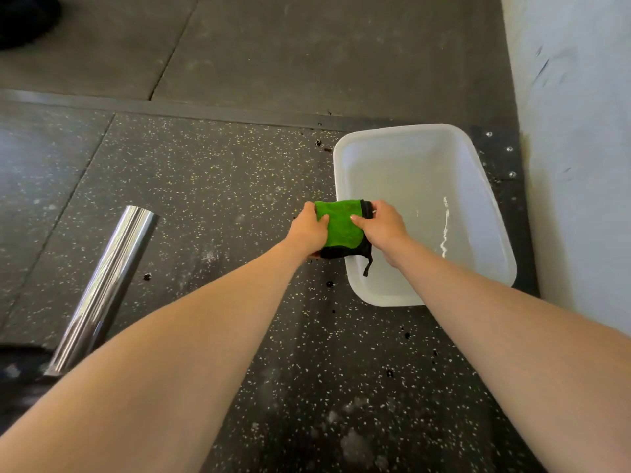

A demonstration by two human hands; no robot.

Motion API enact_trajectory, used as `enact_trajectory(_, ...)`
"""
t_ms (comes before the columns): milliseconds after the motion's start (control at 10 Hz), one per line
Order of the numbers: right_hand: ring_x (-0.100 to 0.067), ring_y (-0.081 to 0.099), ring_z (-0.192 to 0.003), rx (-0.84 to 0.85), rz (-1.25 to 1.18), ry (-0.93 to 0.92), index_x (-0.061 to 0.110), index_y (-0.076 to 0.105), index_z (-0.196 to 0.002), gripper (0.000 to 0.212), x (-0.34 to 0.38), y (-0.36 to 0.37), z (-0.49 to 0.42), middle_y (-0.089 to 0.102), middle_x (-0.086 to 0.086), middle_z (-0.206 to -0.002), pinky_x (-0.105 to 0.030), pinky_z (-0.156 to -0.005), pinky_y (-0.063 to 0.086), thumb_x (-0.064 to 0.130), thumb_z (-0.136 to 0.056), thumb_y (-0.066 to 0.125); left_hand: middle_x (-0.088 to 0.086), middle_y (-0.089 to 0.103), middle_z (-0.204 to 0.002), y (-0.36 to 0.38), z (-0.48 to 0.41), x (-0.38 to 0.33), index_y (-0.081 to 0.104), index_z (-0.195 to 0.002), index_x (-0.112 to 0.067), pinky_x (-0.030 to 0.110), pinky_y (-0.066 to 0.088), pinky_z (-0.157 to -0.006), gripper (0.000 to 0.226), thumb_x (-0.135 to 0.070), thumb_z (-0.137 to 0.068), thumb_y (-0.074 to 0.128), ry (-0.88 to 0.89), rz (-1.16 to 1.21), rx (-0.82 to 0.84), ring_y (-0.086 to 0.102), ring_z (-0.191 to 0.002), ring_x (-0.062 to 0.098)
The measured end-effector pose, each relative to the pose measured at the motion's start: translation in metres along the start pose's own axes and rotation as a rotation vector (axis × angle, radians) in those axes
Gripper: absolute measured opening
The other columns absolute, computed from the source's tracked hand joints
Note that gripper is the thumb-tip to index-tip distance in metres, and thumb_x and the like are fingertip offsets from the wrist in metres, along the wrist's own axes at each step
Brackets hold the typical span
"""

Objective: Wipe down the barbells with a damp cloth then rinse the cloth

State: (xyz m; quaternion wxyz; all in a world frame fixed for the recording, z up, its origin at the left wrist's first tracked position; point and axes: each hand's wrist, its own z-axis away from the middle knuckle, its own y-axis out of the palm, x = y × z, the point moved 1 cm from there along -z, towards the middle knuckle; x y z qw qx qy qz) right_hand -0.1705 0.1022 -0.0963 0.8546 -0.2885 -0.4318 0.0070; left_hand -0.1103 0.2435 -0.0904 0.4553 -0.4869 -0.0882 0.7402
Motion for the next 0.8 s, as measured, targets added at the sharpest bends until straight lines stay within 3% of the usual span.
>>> enact_trajectory(200, -0.03, 0.06, -0.114, -0.059, 0.042, -0.025, 0.009, 0.057, -0.125, 0.041, -0.007, 0.011, -0.001, 0.063, -0.01, -0.122, -0.042, -0.097, 0.049, 0.032, -0.094, 0.07, 0.021, 0.058, -0.124, 0.008, -0.004, 0.006, 0.042, -0.126, 0.0, 0.037, 0.045, -0.084, 0.034, -0.029, -0.108, 0.039, -0.056, -0.021, -0.001, 0.059, -0.112, 0.04)
enact_trajectory(300, -0.03, 0.051, -0.112, -0.311, 0.253, -0.091, 0.012, 0.053, -0.119, 0.048, -0.009, 0.013, 0.006, 0.052, -0.01, -0.123, -0.042, -0.091, 0.047, 0.041, -0.088, 0.076, 0.024, 0.056, -0.128, 0.014, -0.001, 0.006, 0.033, -0.132, 0.0, 0.047, 0.048, -0.093, 0.047, -0.037, -0.106, 0.043, -0.11, -0.069, -0.046, 0.057, -0.116, 0.043)
enact_trajectory(400, -0.028, 0.055, -0.097, -0.285, 0.308, -0.22, 0.012, 0.052, -0.102, 0.026, -0.007, 0.017, 0.009, 0.056, -0.007, -0.106, -0.039, -0.077, 0.043, 0.033, -0.096, 0.067, 0.016, 0.058, -0.114, 0.018, 0.001, 0.006, 0.035, -0.124, -0.002, 0.043, 0.045, -0.081, 0.042, -0.035, -0.104, 0.051, -0.101, -0.042, -0.16, 0.058, -0.105, 0.036)
enact_trajectory(500, -0.029, 0.058, -0.089, -0.191, 0.304, -0.297, 0.011, 0.054, -0.099, 0.014, -0.011, 0.025, 0.009, 0.061, -0.007, -0.098, -0.042, -0.073, 0.044, 0.023, -0.104, 0.051, 0.02, 0.061, -0.11, 0.021, 0.002, 0.004, 0.045, -0.107, -0.004, 0.034, 0.036, -0.073, 0.023, -0.026, -0.107, 0.042, -0.024, 0.012, -0.123, 0.058, -0.101, 0.037)
enact_trajectory(700, -0.029, 0.055, -0.094, -0.164, 0.394, -0.312, 0.011, 0.053, -0.112, 0.015, -0.016, 0.026, 0.016, 0.058, -0.009, -0.112, -0.036, -0.071, 0.036, 0.009, -0.103, 0.04, 0.011, 0.058, -0.098, 0.024, 0.008, -0.001, 0.052, -0.099, -0.008, 0.031, 0.035, -0.071, 0.022, 0.001, -0.098, 0.033, 0.019, 0.021, -0.036, 0.05, -0.089, 0.027)
enact_trajectory(800, -0.028, 0.052, -0.107, -0.163, 0.51, -0.31, 0.013, 0.053, -0.126, 0.023, -0.008, 0.015, 0.026, 0.054, -0.008, -0.122, -0.039, -0.075, 0.044, 0.013, -0.105, 0.042, 0.011, 0.062, -0.115, 0.011, 0.016, -0.005, 0.06, -0.122, -0.007, 0.033, 0.046, -0.081, 0.039, 0.002, -0.094, 0.034, -0.038, 0.006, -0.063, 0.058, -0.103, 0.029)
